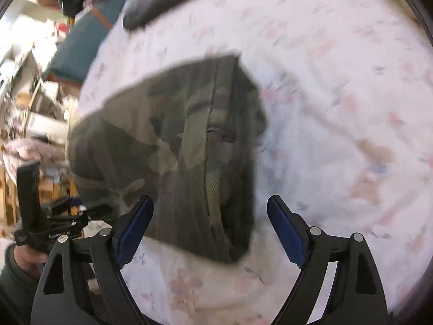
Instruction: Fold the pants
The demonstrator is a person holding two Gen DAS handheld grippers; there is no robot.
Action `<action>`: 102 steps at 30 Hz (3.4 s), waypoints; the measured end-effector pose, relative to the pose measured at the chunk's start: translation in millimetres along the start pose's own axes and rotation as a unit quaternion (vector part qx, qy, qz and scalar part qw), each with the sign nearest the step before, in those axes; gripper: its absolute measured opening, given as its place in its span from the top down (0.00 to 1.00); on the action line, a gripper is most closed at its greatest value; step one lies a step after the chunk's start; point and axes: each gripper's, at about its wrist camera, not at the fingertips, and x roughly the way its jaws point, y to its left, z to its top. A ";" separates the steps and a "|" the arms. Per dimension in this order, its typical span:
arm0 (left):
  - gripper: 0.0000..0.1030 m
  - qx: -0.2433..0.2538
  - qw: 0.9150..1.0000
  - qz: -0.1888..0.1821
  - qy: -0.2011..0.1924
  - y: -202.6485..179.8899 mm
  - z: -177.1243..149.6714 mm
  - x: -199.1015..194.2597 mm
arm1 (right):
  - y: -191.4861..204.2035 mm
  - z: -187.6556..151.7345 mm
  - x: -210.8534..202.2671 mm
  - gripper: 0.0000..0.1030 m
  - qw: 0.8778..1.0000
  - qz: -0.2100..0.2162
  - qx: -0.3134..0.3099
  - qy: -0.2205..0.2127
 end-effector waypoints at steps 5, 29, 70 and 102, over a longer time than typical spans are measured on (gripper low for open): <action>0.29 0.005 0.999 -0.016 -0.040 0.8 -10.6 -31.8 | -31.5 -8.4 -50.6 0.15 0.992 0.041 0.088 -0.083; 0.91 0.073 0.996 0.053 0.006 8.6 -27.5 -7.4 | 9.9 -42.8 22.2 0.94 0.997 0.006 -0.036 0.071; 0.29 -0.129 0.986 -0.037 -0.103 50.4 91.2 -27.3 | -1.5 108.0 25.3 0.63 0.998 0.064 0.006 -0.013; 0.94 -0.113 0.983 -0.086 -0.113 49.3 85.8 -36.3 | 0.4 79.3 28.4 0.97 0.998 -0.044 -0.015 -0.035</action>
